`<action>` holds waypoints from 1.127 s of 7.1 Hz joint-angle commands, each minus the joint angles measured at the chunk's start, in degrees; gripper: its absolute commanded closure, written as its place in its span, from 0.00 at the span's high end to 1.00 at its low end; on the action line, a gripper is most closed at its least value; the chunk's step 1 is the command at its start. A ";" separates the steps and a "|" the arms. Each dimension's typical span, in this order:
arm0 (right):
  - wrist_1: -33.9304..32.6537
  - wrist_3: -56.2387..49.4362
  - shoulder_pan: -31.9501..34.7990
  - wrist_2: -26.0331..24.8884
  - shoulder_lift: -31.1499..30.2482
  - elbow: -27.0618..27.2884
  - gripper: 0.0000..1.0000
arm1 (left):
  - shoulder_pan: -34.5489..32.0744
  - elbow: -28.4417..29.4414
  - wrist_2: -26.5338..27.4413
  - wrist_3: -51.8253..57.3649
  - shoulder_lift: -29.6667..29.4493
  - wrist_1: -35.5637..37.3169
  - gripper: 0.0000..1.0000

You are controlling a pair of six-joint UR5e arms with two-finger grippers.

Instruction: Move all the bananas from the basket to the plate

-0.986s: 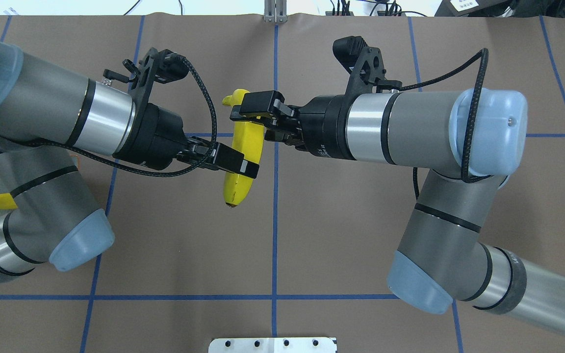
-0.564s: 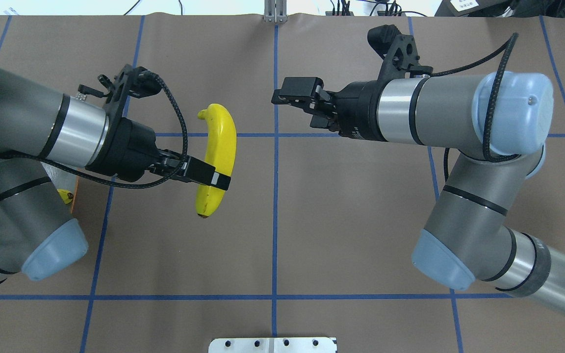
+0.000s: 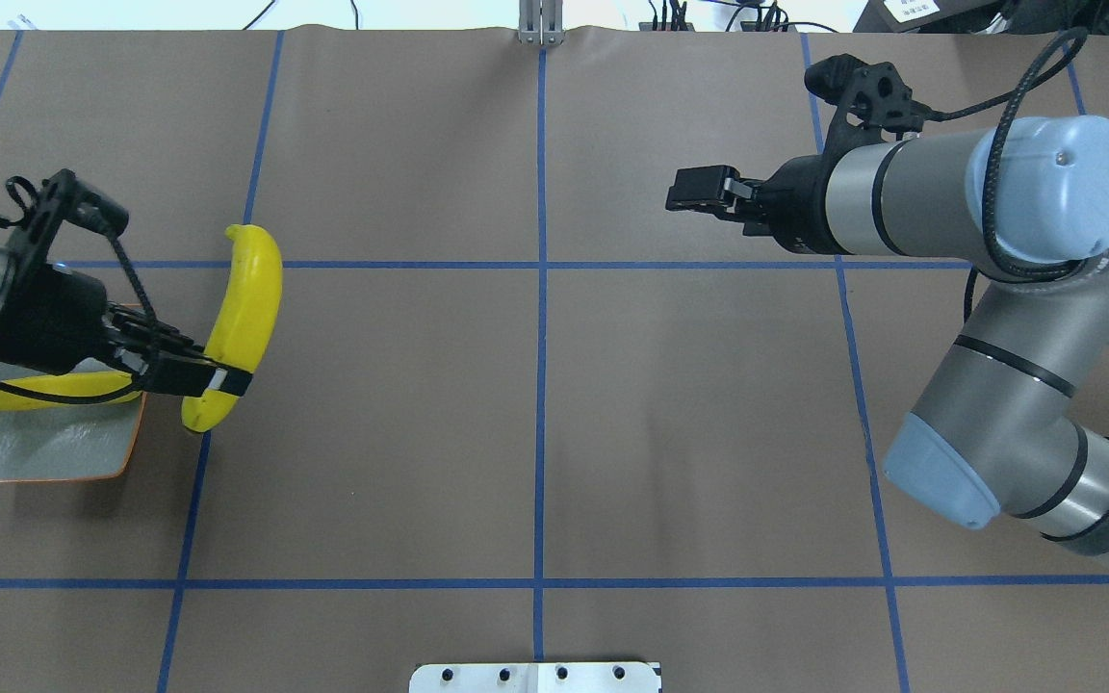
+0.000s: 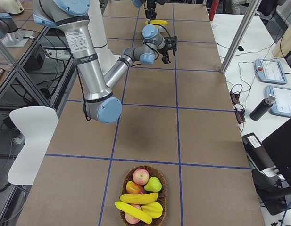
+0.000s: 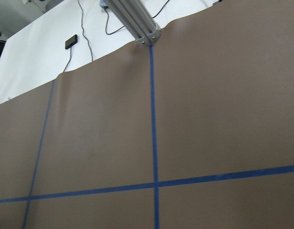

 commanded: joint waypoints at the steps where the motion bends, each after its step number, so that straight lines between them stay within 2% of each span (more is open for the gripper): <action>1: -0.25 -9.08 4.78 3.84 -5.59 -0.05 1.00 | -2.36 0.26 0.22 19.56 7.60 0.09 0.00; 2: -0.25 -14.00 8.02 6.73 -7.87 -0.22 1.00 | -3.24 0.52 0.49 27.93 10.58 0.18 0.00; 3: -0.25 -18.75 11.10 9.81 -10.16 -0.40 1.00 | -3.59 0.35 5.02 35.58 13.91 0.10 0.00; 4: -0.08 -23.23 13.13 10.88 -12.53 -0.49 1.00 | -3.16 0.87 13.94 44.44 17.60 0.18 0.00; 6: 0.10 -24.94 15.87 12.90 -13.61 -1.71 1.00 | -2.90 3.76 17.19 48.22 18.52 0.01 0.00; 8: 0.28 -24.95 16.49 13.09 -13.61 -2.07 1.00 | 2.09 4.38 24.36 51.20 20.10 0.09 0.00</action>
